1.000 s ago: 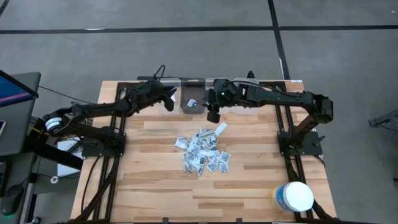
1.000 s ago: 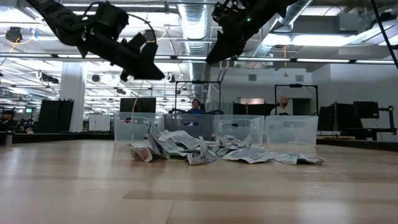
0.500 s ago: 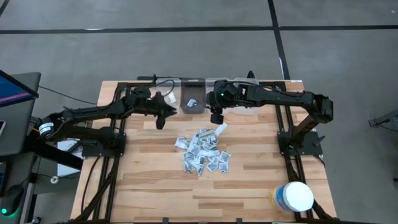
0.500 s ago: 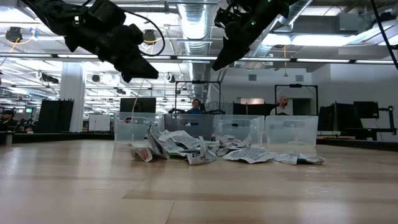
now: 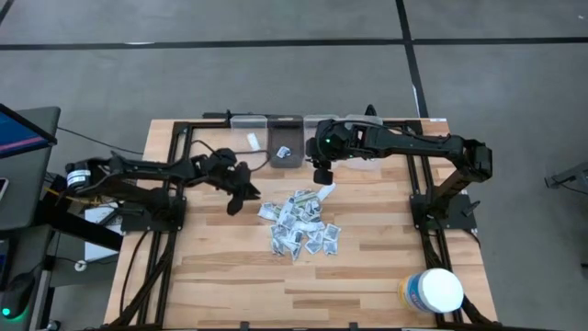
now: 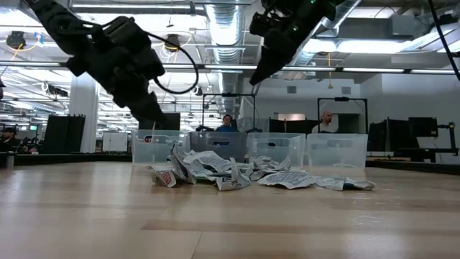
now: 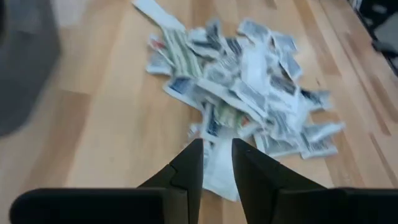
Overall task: Pick & Place First Aid Supplies
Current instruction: Put the ointment pack into the right transparent bin
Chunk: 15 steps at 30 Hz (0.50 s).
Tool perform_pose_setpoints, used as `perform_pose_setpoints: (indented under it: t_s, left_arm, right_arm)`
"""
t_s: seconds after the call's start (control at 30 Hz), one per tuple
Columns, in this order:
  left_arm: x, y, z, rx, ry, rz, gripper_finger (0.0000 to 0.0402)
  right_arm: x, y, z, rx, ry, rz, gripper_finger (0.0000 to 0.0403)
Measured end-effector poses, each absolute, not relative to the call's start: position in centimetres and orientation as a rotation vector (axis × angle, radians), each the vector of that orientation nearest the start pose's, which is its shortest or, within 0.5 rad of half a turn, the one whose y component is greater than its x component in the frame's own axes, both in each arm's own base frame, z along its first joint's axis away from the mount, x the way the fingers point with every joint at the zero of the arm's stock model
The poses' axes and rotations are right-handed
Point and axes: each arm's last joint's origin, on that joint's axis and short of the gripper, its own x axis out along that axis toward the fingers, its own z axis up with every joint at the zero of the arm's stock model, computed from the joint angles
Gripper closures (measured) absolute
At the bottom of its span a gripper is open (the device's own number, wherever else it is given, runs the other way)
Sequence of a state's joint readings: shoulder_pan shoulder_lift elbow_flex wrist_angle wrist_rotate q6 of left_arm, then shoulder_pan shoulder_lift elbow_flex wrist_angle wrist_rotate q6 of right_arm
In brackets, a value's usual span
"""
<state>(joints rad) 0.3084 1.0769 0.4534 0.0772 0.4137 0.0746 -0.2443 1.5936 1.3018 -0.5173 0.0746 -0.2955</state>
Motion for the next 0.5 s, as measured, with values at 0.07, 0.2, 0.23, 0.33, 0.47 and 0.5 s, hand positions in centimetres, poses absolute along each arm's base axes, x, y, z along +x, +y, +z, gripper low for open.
perform_pose_setpoints:
  t_s: [0.07,0.2,0.23,0.33,0.47,0.5]
  left_arm:
    - [20.6,5.0,18.7,-0.115,0.535,-0.112,0.0317]
    - [21.3,4.8,17.6,-0.099,0.586,-0.091,0.0317]
    - [21.5,4.8,17.2,-0.089,0.600,-0.094,0.0317]
    - [22.0,4.8,16.3,-0.065,0.626,-0.108,0.0317]
    - [22.6,4.9,15.5,-0.066,0.638,-0.104,0.0317]
    - [22.7,4.9,15.4,-0.064,0.634,-0.103,0.0316]
  right_arm:
    - [33.4,-8.5,28.4,-0.208,0.848,-0.178,0.0283]
    - [33.4,-8.5,28.4,-0.210,0.849,-0.178,0.0283]
    - [33.4,-8.5,28.4,-0.210,0.849,-0.178,0.0283]
    - [33.4,-8.5,28.4,-0.210,0.849,-0.178,0.0283]
    - [33.4,-8.5,28.4,-0.210,0.849,-0.178,0.0283]
    - [33.4,-8.5,28.4,-0.210,0.849,-0.178,0.0283]
